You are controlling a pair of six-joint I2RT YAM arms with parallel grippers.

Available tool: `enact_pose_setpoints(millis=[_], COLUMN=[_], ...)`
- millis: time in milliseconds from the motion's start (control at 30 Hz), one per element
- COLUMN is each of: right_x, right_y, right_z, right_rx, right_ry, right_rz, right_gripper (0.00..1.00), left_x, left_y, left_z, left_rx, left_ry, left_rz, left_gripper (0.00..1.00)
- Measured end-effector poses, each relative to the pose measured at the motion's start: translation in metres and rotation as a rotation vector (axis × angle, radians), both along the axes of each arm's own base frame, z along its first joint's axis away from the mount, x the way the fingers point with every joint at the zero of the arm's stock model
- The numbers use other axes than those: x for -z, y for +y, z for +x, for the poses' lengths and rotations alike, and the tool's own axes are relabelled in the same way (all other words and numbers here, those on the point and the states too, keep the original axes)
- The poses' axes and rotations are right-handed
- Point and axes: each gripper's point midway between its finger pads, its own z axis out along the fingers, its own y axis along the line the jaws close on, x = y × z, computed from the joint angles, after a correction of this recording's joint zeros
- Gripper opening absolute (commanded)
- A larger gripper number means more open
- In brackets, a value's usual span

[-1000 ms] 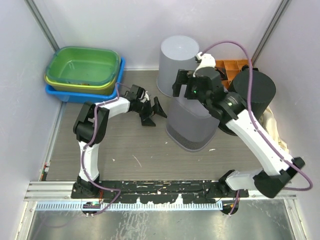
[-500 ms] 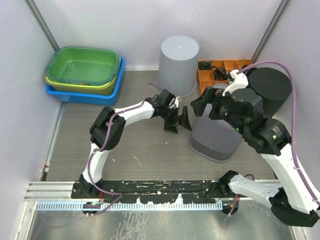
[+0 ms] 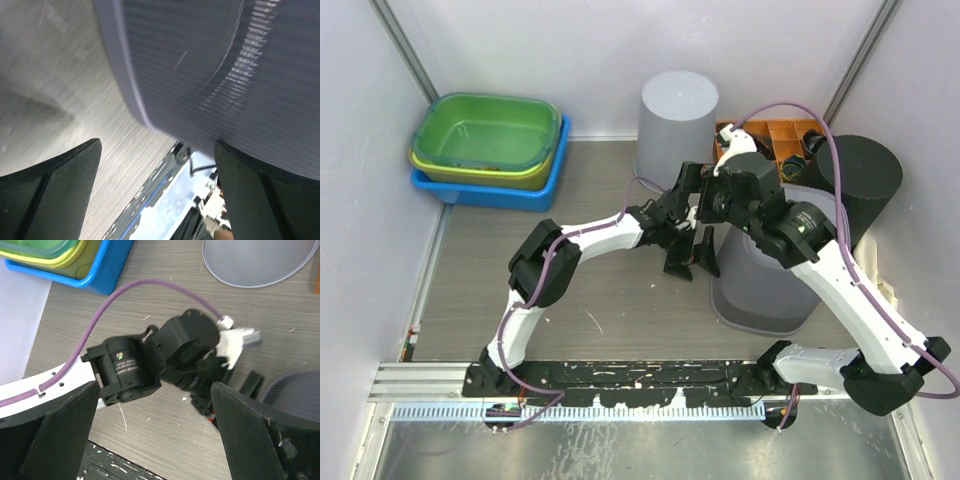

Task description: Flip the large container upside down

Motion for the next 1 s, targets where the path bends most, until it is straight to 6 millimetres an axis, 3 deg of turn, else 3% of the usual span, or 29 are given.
enact_pose_setpoints(millis=[167,267,367,500,733,833,900,933,1000], right_x=[-0.001,-0.005,-0.006,-0.015,-0.034,-0.032,-0.032,-0.033,-0.037], right_y=[0.004,-0.005,-0.016,-0.025,-0.023,-0.022,-0.022,-0.022,-0.024], right_z=[0.001,-0.002,-0.006,-0.011,-0.009,-0.007,-0.007,-0.007,-0.009], right_rx=[-0.003,0.024,0.057,0.081,0.081,0.079,0.074,0.072,0.069], right_ry=[-0.028,-0.059,-0.088,-0.137,-0.202,-0.205,-0.209,-0.216,-0.243], right_rz=[0.020,0.033,0.045,0.078,0.131,0.129,0.126,0.126,0.136], right_gripper=[1.00,1.00,1.00,1.00,1.00,1.00,1.00,1.00,1.00], left_x=[-0.032,-0.043,-0.045,-0.039,-0.035,-0.040,-0.042,-0.042,-0.043], left_y=[-0.044,-0.068,-0.094,-0.117,-0.156,-0.158,-0.149,-0.141,-0.103], left_z=[0.035,0.040,0.034,0.009,-0.022,-0.020,-0.014,-0.006,0.018], left_rx=[-0.020,-0.019,-0.008,0.019,0.065,0.098,0.131,0.136,0.132], left_ry=[-0.066,-0.084,-0.076,-0.045,-0.053,-0.128,-0.210,-0.250,-0.332], left_rz=[-0.104,-0.150,-0.180,-0.182,-0.200,-0.190,-0.164,-0.144,-0.067], left_gripper=[0.98,0.98,0.98,0.99,0.99,0.98,0.99,0.99,0.99])
